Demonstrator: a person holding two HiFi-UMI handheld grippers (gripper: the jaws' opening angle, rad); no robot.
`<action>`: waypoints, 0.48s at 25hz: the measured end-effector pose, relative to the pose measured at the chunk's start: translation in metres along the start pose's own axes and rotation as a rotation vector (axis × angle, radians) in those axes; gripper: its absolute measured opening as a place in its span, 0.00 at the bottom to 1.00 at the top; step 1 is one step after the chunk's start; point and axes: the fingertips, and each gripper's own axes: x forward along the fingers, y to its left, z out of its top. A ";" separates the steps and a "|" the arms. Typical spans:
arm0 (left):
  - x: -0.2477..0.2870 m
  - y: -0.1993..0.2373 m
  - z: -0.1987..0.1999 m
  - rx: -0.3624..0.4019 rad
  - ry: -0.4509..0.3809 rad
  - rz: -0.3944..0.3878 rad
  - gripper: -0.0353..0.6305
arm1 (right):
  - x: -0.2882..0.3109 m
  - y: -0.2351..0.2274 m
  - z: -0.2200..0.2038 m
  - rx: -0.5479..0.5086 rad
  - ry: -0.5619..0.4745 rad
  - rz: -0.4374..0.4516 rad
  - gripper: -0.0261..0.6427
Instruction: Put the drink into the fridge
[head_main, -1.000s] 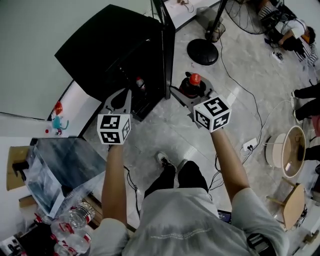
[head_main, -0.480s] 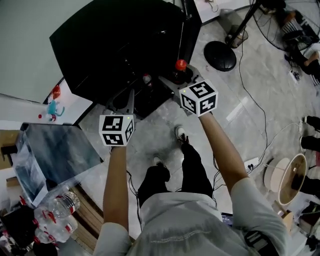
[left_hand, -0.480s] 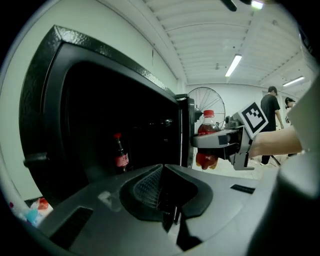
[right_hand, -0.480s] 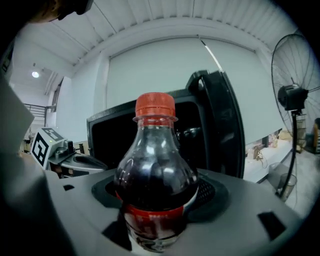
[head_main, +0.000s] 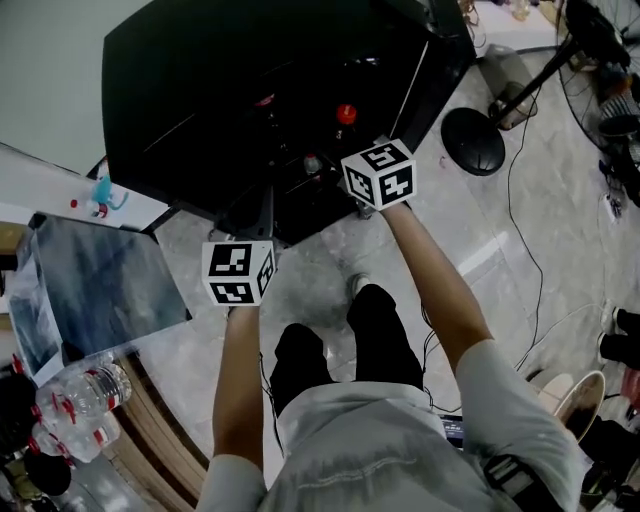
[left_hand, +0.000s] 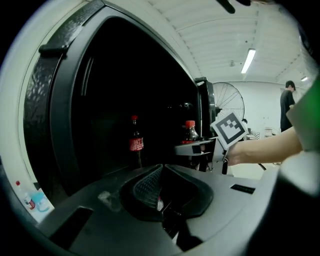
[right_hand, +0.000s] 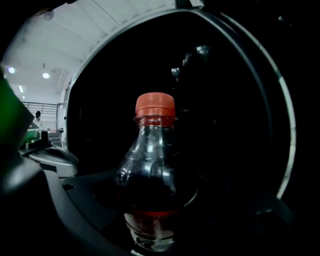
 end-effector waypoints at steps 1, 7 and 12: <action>0.003 0.002 -0.004 0.002 0.002 0.007 0.08 | 0.009 -0.004 -0.003 -0.001 0.003 0.001 0.51; 0.012 0.007 -0.016 -0.018 -0.004 0.017 0.08 | 0.059 -0.014 -0.016 -0.033 0.015 0.010 0.51; 0.015 0.009 -0.022 -0.030 0.006 0.009 0.08 | 0.091 -0.027 -0.030 -0.032 0.034 -0.024 0.51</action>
